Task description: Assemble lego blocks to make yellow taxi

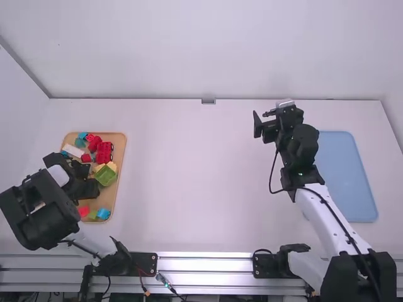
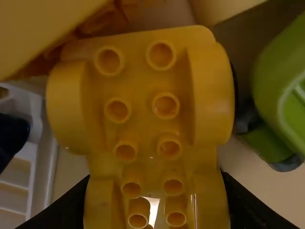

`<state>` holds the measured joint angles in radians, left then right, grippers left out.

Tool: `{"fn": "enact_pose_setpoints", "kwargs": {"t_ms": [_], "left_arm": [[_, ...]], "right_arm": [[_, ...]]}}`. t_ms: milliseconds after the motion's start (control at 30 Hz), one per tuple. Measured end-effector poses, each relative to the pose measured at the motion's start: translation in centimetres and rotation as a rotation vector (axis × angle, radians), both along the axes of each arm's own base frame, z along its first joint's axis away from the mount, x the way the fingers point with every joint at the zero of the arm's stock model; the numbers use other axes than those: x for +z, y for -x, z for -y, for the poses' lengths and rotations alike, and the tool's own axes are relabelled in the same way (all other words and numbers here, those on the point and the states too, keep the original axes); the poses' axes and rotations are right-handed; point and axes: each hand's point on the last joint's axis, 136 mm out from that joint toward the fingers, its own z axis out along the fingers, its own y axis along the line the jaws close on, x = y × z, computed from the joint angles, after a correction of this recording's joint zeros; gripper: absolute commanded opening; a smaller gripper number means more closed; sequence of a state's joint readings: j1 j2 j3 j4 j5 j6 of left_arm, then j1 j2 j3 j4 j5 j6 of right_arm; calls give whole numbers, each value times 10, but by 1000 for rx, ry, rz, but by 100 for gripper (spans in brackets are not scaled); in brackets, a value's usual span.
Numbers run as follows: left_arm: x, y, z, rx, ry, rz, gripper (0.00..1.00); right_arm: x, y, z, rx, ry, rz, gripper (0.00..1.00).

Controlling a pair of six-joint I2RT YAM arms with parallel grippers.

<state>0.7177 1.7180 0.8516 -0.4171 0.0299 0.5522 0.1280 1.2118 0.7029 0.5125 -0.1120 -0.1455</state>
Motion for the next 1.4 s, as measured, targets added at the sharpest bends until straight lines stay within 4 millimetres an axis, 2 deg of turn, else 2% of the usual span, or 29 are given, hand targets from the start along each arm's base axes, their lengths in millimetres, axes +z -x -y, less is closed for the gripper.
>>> {"fn": "enact_pose_setpoints", "kwargs": {"t_ms": [67,267,400,467,567,600,633,700,767,800,867,967,1000,1033,1100,1200,1267,1367,1400], "left_arm": [[1,-3,-3,16,-9,14,50],[2,-7,-8,52,-26,33,31],[6,2,-1,79,14,-11,30],[22,-4,2,75,19,17,25],[54,-24,4,36,-15,121,16],[78,-40,10,-17,-41,203,14],[87,-46,15,-44,-48,232,12],[118,-66,40,-169,-67,330,9],[134,-79,64,-272,-77,381,2],[143,-90,89,-371,-82,410,2],[146,-99,118,-473,-82,420,1],[139,-108,189,-721,-78,395,2],[138,-108,194,-741,-78,392,2],[132,-106,220,-840,-67,368,2],[119,-101,252,-969,-46,310,2],[104,-95,292,-1153,-25,216,2],[95,-98,314,-1250,-36,171,2],[83,-106,338,-1359,-60,117,2],[73,-110,352,-1423,-75,84,2]], "right_arm": [[0,0,0,-1,0,0,99],[0,0,0,0,2,-1,99],[0,0,0,1,-1,0,99],[0,1,-4,9,0,0,99],[0,2,-12,29,0,0,99],[0,3,-17,41,1,1,99],[0,4,-18,44,1,0,99],[0,5,-25,61,0,0,99],[0,6,-27,66,1,0,99],[0,6,-29,73,1,0,99],[0,7,-30,74,1,1,99],[-2,7,-30,76,2,-8,99],[-2,7,-30,77,2,-9,99],[-4,7,-30,76,2,-18,99],[-9,8,-30,77,7,-39,99],[-21,12,-29,77,28,-90,99],[-26,18,-28,80,52,-121,99],[-24,28,-24,78,69,-137,99],[-20,35,-20,72,71,-140,99]]}}
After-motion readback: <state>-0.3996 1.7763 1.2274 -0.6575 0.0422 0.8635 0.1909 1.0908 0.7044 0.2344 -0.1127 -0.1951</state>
